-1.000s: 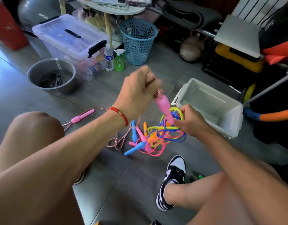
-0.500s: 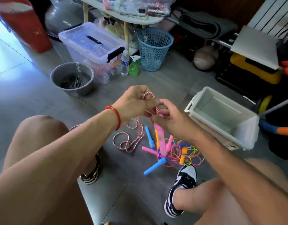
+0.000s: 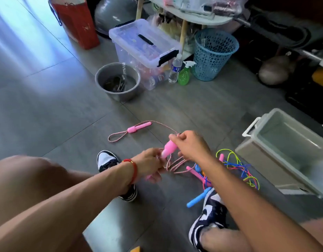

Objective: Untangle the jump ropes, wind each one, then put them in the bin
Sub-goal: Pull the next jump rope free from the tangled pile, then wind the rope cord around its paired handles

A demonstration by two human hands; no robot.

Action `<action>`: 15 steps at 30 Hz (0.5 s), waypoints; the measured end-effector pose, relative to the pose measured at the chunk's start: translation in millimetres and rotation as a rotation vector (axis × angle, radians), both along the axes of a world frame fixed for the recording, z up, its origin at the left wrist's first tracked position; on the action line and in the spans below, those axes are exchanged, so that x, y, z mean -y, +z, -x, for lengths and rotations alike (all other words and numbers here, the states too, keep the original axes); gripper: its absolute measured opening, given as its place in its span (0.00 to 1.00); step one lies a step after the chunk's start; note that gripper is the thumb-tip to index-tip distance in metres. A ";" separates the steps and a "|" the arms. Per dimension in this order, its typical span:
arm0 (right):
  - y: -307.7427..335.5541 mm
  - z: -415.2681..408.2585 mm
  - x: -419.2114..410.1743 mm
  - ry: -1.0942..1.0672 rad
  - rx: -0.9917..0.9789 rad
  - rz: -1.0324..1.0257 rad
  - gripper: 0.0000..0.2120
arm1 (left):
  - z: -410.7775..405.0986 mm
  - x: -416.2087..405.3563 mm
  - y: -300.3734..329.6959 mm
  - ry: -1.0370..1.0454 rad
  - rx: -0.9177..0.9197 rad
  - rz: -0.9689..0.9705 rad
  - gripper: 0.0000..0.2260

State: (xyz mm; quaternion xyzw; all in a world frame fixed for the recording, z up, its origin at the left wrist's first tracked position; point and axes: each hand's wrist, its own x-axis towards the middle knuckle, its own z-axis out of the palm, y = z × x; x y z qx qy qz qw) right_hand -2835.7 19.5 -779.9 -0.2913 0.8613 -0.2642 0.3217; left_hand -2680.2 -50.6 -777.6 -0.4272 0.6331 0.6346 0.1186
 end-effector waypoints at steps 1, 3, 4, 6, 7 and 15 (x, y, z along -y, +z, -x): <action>-10.5 3.1 9.6 0.047 -0.078 -0.057 0.20 | 0.0 9.6 -5.8 0.091 0.038 0.013 0.06; -32.3 12.1 31.3 0.104 -0.154 -0.090 0.17 | -0.7 31.9 -18.4 0.279 0.085 0.048 0.05; -44.6 17.0 43.8 0.130 -0.165 -0.093 0.15 | -1.9 43.0 -25.1 0.362 0.099 0.058 0.05; -73.9 26.8 73.0 0.197 -0.150 -0.117 0.12 | -4.5 62.1 -41.3 0.511 0.110 0.049 0.05; -91.8 30.7 89.6 0.243 -0.132 -0.126 0.12 | -6.1 67.4 -48.5 0.596 0.116 0.013 0.04; -232.8 38.6 204.6 0.483 -0.060 -0.227 0.18 | 7.6 81.1 -83.6 1.037 0.152 -0.100 0.06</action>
